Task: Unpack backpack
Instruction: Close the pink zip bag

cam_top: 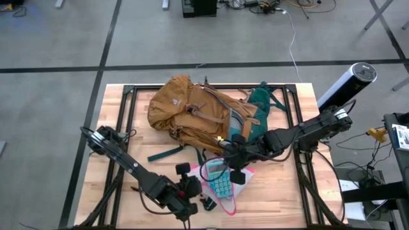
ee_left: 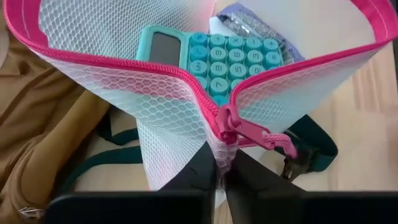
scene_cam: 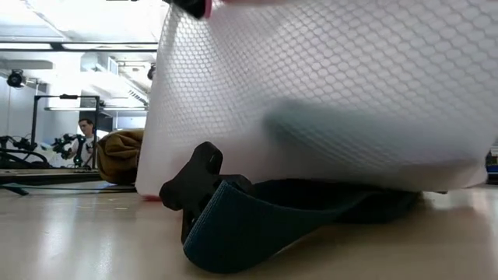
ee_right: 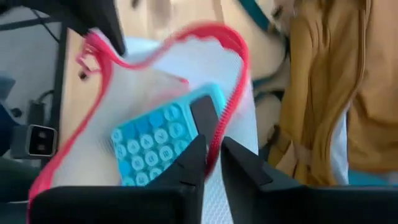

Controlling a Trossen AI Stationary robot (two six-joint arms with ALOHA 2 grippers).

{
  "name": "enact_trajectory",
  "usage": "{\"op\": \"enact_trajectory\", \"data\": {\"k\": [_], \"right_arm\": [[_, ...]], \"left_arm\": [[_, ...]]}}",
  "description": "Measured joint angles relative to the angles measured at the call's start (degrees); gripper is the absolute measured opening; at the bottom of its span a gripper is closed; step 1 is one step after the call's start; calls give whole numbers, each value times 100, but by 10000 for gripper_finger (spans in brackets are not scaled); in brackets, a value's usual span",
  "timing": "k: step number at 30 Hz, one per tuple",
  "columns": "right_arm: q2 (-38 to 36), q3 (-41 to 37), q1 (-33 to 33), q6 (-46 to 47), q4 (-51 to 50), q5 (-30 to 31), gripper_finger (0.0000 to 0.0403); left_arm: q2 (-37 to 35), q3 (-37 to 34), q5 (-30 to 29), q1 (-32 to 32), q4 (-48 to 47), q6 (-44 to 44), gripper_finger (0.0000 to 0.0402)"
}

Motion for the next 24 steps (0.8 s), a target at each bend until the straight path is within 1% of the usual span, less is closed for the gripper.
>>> {"op": "enact_trajectory", "data": {"k": [2, 7, 11, 14, 17, 20, 24], "right_arm": [[0, 181, -2, -155, 9, 42, 70], [-4, 660, 62, -720, 156, 175, 129], [-13, 795, 296, -1410, 884, 172, 159], [101, 795, 465, -1796, 1495, 157, 170], [303, 803, 541, -1917, 1789, 162, 170], [481, 952, 566, -1966, 1803, 235, 165], [522, 1252, 575, -1966, 1811, 311, 159]], "left_arm": [[-76, 0, -16, 4, -30, 9, 2], [-552, -2, -409, 37, -49, -289, 1], [-1004, -2, -588, 65, -81, -649, 1], [-1256, -2, -770, 61, -71, -775, 0], [-1433, -2, -791, 59, -8, -916, 0], [-1666, -2, -756, 59, 102, -1041, 0], [-2124, -2, -743, -21, 236, -1187, 0]]}}
